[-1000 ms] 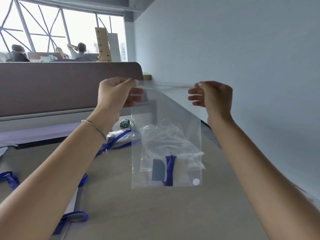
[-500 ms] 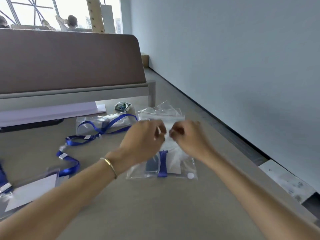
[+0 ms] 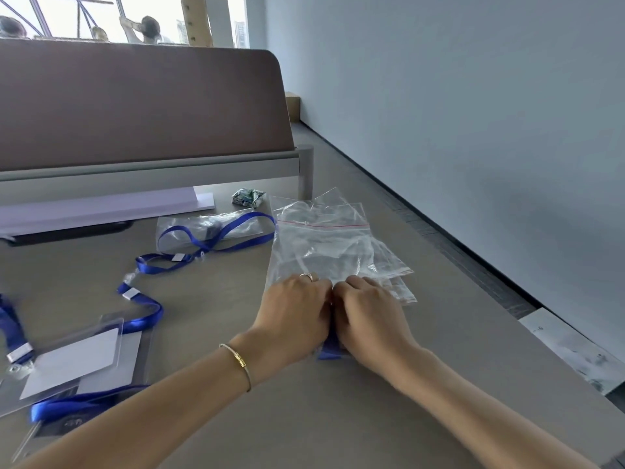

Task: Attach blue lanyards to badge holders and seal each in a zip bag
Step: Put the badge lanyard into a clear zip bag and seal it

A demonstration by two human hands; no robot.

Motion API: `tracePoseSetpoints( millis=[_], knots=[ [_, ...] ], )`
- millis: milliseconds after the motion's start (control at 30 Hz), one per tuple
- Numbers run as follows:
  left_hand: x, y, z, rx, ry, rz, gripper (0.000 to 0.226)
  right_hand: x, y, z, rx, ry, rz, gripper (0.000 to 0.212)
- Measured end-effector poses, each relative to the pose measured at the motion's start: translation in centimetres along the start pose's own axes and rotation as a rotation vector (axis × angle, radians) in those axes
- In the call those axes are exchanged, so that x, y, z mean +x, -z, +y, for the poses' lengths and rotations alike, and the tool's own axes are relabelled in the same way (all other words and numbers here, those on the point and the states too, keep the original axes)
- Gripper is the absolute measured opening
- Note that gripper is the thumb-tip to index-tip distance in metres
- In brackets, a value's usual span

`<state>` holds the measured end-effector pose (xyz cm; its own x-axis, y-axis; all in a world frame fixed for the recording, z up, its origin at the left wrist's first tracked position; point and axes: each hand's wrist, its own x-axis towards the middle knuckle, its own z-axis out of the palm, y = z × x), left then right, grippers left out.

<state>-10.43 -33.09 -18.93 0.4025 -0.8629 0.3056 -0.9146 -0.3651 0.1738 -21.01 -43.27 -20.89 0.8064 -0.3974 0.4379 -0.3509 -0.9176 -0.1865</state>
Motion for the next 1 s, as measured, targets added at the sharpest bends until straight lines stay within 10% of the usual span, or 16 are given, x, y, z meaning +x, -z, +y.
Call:
tracePoseSetpoints(
  millis=[467, 667, 1000],
  knots=[
    [-1.5, -1.2, -4.0, -0.077, 0.142, -0.044, 0.025, -1.0, 0.4, 1.6, 0.042, -0.184, -0.477, 0.063],
    [1.6, 0.5, -3.3, -0.085, 0.017, 0.076, 0.028, 3.7, 1.8, 1.3, 0.086, -0.032, -0.076, 0.028],
    [4.8, -3.1, -4.4, -0.163, 0.077, 0.020, 0.025, 5.3, -2.6, 2.9, -0.001, -0.093, -0.233, 0.039]
  ],
)
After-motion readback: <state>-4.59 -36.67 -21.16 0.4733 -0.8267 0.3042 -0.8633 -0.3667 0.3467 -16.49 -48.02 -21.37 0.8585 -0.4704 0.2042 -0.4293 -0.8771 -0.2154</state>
